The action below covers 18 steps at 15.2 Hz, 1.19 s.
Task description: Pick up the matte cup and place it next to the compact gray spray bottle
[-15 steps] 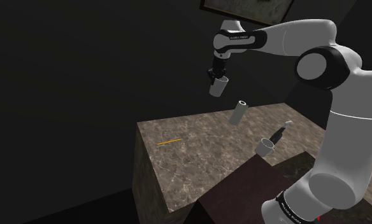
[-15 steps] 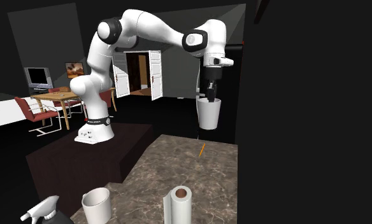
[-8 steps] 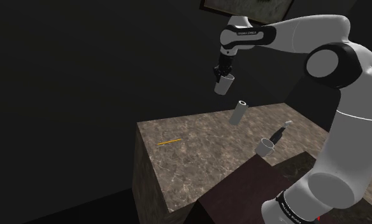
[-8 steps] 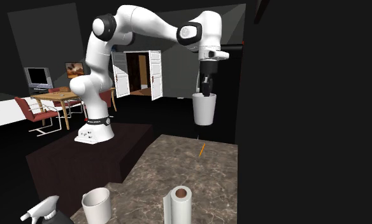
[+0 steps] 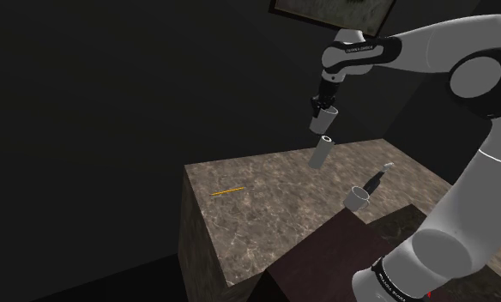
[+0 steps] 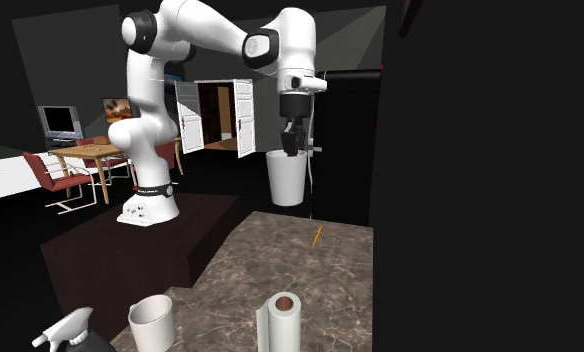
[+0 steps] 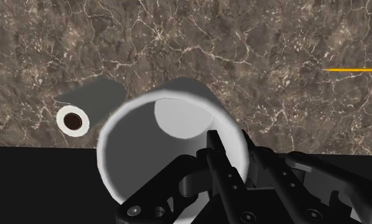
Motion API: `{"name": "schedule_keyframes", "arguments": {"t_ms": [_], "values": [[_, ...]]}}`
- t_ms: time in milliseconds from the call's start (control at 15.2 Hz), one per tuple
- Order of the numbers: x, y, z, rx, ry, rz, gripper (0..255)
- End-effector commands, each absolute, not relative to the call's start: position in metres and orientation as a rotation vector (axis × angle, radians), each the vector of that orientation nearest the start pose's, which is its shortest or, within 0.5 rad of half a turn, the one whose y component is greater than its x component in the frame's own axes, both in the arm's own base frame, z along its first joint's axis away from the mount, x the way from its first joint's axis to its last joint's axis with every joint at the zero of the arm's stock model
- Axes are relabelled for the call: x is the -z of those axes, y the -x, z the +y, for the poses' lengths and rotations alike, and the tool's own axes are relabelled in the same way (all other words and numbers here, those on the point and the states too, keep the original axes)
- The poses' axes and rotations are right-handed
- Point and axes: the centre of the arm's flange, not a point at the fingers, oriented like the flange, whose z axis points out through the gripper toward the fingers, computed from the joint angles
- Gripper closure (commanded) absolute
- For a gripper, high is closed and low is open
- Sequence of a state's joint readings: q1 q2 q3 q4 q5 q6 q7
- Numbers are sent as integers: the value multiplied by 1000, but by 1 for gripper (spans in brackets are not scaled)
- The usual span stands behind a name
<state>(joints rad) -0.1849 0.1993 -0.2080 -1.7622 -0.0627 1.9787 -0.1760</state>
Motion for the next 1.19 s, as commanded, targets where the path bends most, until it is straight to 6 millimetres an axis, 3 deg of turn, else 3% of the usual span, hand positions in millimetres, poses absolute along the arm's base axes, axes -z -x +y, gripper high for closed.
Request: {"name": "schedule_keyframes", "arguments": {"t_ms": [0,1122], "values": [[-453,-552,-250,-11,3228,303,255],[-453,-381,-395,-11,3228,303,255]]}}
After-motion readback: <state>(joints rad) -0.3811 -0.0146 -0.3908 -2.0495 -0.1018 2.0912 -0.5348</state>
